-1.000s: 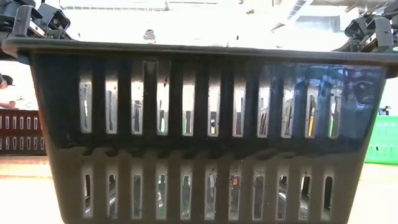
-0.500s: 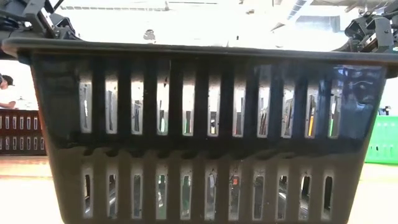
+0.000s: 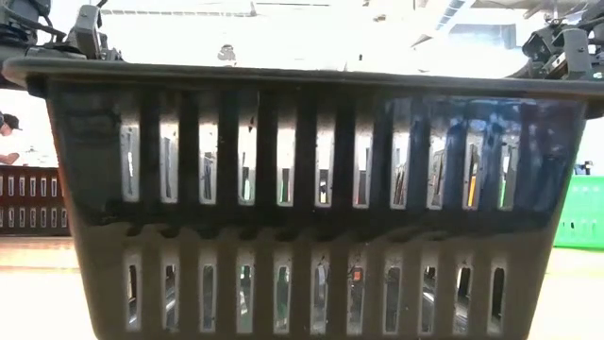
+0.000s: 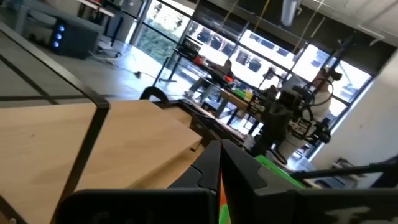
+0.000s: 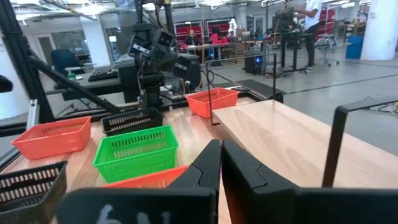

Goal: Stack baskets on shelf by color
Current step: Put the top black bin on the shelf

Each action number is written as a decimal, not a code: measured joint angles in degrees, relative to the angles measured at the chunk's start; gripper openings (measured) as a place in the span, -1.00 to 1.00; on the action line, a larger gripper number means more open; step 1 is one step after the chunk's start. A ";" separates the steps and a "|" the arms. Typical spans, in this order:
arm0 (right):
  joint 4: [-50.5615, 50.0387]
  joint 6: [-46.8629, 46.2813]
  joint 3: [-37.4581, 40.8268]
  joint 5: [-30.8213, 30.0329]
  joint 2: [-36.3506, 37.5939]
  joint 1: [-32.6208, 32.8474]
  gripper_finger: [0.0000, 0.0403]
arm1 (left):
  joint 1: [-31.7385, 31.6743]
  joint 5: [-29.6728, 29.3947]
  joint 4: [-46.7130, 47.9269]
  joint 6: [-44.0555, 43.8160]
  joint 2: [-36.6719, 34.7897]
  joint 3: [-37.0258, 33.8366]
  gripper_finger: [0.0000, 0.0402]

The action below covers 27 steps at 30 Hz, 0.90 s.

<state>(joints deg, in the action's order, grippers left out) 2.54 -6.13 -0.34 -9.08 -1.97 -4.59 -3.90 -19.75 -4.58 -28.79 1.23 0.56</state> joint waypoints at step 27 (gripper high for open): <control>7.79 -20.38 0.00 -0.48 0.01 -0.86 -0.81 | 0.00 -4.94 0.04 -0.86 0.00 0.00 -1.00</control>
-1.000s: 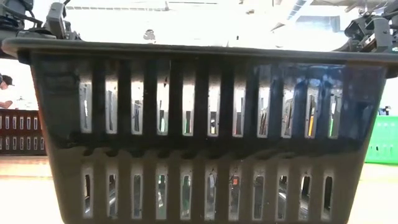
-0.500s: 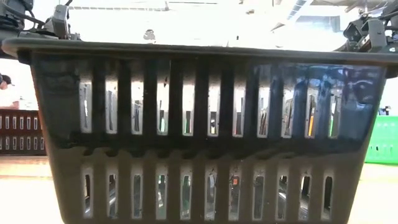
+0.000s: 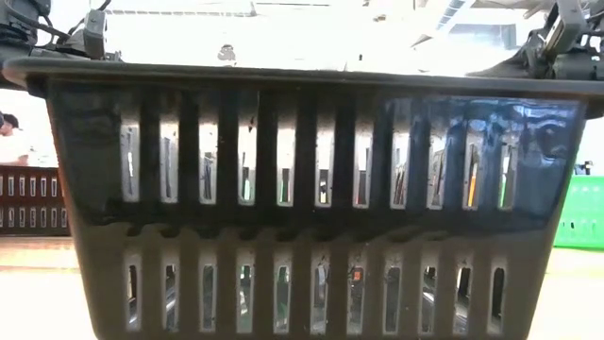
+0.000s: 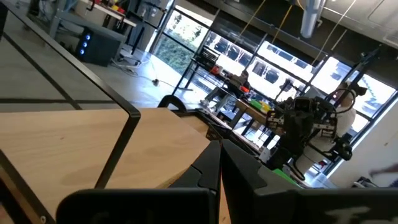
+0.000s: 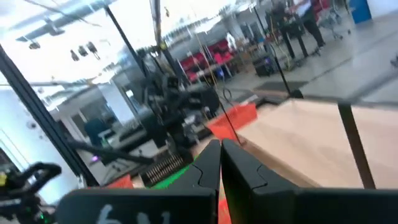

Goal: Stack baskets on shelf by color
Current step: Put the top black bin on the shelf

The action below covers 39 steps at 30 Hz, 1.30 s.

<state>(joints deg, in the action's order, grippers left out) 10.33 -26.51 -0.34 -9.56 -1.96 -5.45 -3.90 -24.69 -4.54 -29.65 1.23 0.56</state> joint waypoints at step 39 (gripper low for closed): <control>-45.27 -6.33 -40.36 -21.95 -25.41 -7.74 -0.31 | 0.02 0.11 -0.04 -0.15 -0.02 0.00 -1.00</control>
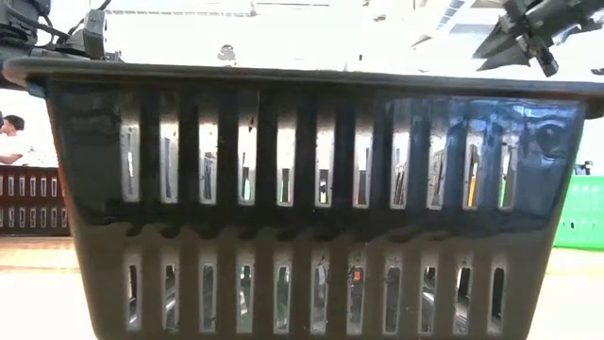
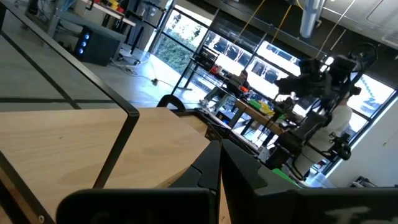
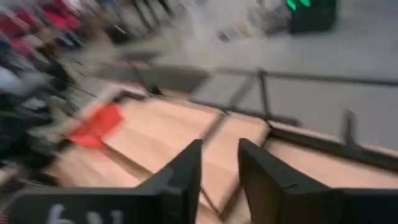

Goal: Stack baskets on shelf by color
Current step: Put the top black bin on the shelf

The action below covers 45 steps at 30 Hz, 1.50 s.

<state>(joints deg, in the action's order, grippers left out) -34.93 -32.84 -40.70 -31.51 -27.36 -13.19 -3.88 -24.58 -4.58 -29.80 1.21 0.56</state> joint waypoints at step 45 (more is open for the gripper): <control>-33.55 -21.21 -8.71 19.58 -48.16 -25.20 0.02 | 0.00 -0.09 -0.05 3.57 0.01 1.02 -1.00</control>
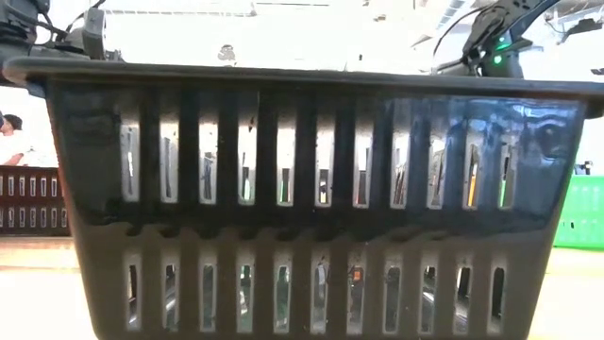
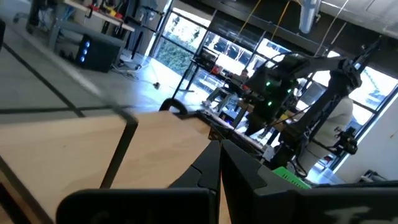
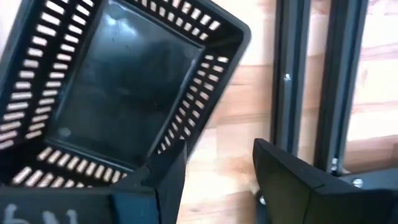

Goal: Stack baskets on shelf by color
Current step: Put the top black bin on the shelf

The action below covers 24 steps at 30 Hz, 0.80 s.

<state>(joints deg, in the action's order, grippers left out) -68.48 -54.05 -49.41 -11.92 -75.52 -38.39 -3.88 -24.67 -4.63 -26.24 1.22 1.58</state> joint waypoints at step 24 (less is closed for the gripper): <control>20.84 -5.70 12.90 4.66 -1.60 0.04 -0.37 | -0.01 -0.11 0.01 0.58 -0.14 0.86 -1.00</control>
<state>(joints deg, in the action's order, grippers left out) -47.64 -59.75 -36.51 -7.27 -77.12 -38.35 -3.89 -24.77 -4.62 -25.66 1.08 2.44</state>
